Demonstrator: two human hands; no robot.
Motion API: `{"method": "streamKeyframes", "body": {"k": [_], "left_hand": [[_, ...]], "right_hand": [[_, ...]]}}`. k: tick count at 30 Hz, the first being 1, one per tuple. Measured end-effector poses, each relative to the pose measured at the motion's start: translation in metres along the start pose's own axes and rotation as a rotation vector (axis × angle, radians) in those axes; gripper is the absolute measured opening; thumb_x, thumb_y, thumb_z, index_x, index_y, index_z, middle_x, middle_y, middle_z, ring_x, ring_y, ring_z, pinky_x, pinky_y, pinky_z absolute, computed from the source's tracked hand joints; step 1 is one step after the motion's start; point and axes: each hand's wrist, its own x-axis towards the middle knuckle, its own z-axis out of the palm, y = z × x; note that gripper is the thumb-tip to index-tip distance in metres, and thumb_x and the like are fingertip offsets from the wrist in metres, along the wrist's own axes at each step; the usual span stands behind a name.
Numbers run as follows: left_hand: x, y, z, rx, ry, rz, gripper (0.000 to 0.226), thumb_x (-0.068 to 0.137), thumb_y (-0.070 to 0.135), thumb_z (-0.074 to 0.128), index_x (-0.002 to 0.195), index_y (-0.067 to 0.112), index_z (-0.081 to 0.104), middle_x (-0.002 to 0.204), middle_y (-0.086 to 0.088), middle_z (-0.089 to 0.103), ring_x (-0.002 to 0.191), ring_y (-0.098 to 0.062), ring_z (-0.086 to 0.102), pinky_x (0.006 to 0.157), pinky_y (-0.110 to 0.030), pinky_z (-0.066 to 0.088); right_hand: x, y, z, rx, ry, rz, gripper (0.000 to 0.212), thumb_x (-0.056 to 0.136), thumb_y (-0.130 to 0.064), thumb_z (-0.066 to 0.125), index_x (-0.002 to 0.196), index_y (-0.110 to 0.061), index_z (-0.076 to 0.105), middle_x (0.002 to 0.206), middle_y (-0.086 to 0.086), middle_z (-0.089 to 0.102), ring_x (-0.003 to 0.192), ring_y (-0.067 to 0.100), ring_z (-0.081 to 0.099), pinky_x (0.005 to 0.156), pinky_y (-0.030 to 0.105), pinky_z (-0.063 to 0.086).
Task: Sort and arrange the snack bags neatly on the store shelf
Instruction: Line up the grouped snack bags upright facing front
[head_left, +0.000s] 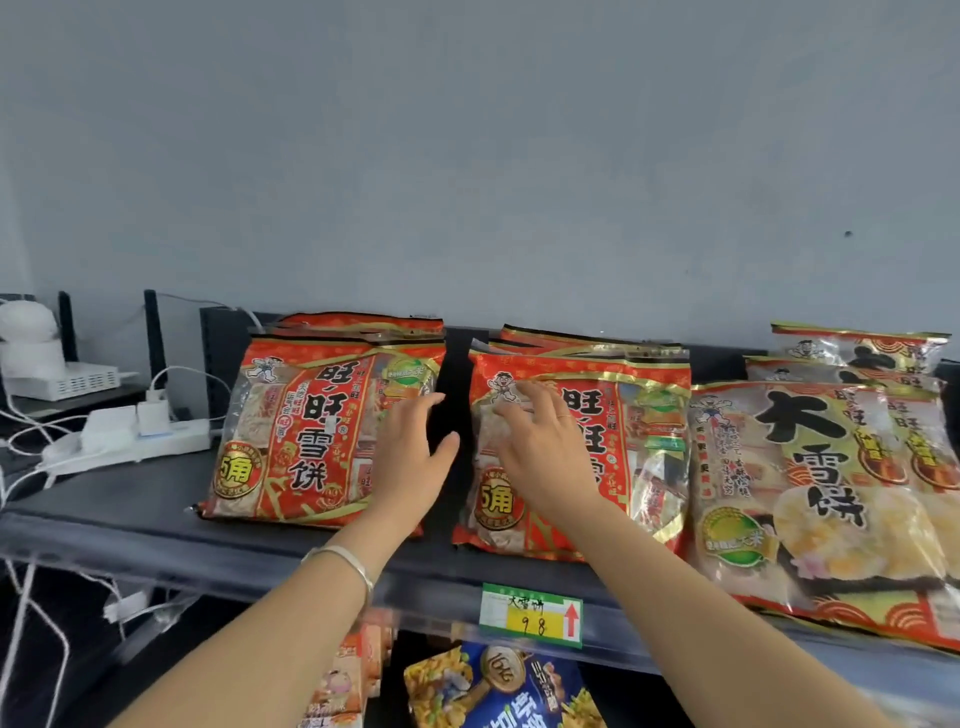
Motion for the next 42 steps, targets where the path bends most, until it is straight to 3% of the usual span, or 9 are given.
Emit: {"method": "streamKeyframes", "body": {"k": [9,19,22,25,28,32,36,38,42], "left_hand": [[0.047,-0.097,-0.084,0.028,0.139,-0.127,0.048,0.088,0.024,0.062,0.133,0.018,0.046,0.136,-0.005,0.045,0.129,-0.02,0.038,0.106,-0.036,0.032],[0.145,-0.171,-0.125,-0.068,0.119,-0.151,0.047,0.093,0.032,0.053,0.137,0.023,0.041,0.145,-0.005,0.038,0.131,-0.023,0.04,0.105,-0.044,0.033],[0.173,-0.189,-0.126,-0.276,0.037,-0.253,0.043,0.095,0.039,0.046,0.136,0.026,0.04,0.143,-0.007,0.037,0.127,-0.025,0.043,0.105,-0.049,0.037],[0.194,-0.205,-0.124,-0.547,0.0,-0.417,0.049,0.098,0.039,0.041,0.143,0.02,0.032,0.147,-0.007,0.034,0.132,-0.022,0.037,0.104,-0.036,0.033],[0.212,-0.219,-0.119,-0.601,-0.087,-0.546,0.06,0.097,0.045,0.042,0.147,0.018,0.025,0.151,-0.007,0.032,0.136,-0.026,0.033,0.106,-0.039,0.028],[0.235,-0.221,-0.11,-0.734,-0.218,-0.631,0.048,0.093,0.048,0.049,0.127,0.014,0.051,0.115,-0.016,0.064,0.092,-0.031,0.066,0.078,-0.039,0.053],[0.241,-0.215,-0.097,-0.762,-0.337,-0.684,0.036,0.093,0.046,0.05,0.101,0.014,0.063,0.076,-0.013,0.071,0.063,-0.028,0.067,0.061,-0.033,0.054],[0.242,-0.217,-0.091,-0.764,-0.366,-0.681,0.039,0.092,0.047,0.051,0.108,0.013,0.061,0.083,-0.015,0.07,0.068,-0.03,0.067,0.064,-0.036,0.054],[0.245,-0.212,-0.083,-0.773,-0.365,-0.652,0.038,0.093,0.045,0.05,0.112,0.013,0.059,0.095,-0.017,0.067,0.077,-0.032,0.065,0.073,-0.039,0.052]], "right_hand": [[0.074,-0.095,0.039,0.01,-0.1,-0.148,0.047,0.096,-0.033,0.049,0.141,-0.02,0.043,0.15,0.008,0.035,0.141,0.028,0.025,0.114,0.042,0.027],[0.171,-0.149,0.077,0.004,-0.091,-0.007,0.043,0.102,-0.037,0.035,0.14,-0.021,0.044,0.141,0.003,0.048,0.135,0.023,0.038,0.111,0.042,0.028],[0.196,-0.149,0.082,0.015,-0.119,0.049,0.041,0.103,-0.034,0.031,0.135,-0.018,0.051,0.135,0.006,0.054,0.127,0.026,0.046,0.106,0.044,0.035],[0.223,-0.142,0.084,-0.038,-0.172,0.081,0.039,0.102,-0.03,0.032,0.134,-0.017,0.052,0.132,0.008,0.055,0.122,0.029,0.05,0.102,0.044,0.039],[0.25,-0.133,0.089,-0.086,-0.244,0.119,0.041,0.1,-0.026,0.037,0.139,-0.018,0.046,0.139,0.008,0.05,0.125,0.03,0.047,0.103,0.044,0.038],[0.279,-0.128,0.103,-0.152,-0.329,0.145,0.041,0.098,-0.019,0.038,0.139,-0.016,0.043,0.138,0.01,0.05,0.124,0.032,0.048,0.106,0.046,0.034],[0.292,-0.12,0.113,-0.153,-0.353,0.202,0.032,0.095,-0.012,0.04,0.124,-0.017,0.053,0.119,0.008,0.06,0.102,0.028,0.055,0.092,0.039,0.04],[0.294,-0.115,0.114,-0.187,-0.328,0.207,0.028,0.093,-0.008,0.044,0.115,-0.016,0.058,0.107,0.006,0.061,0.085,0.025,0.054,0.076,0.032,0.042],[0.289,-0.105,0.109,-0.226,-0.278,0.22,0.022,0.095,-0.008,0.046,0.112,-0.015,0.059,0.092,0.005,0.056,0.077,0.021,0.052,0.069,0.03,0.042]]}}
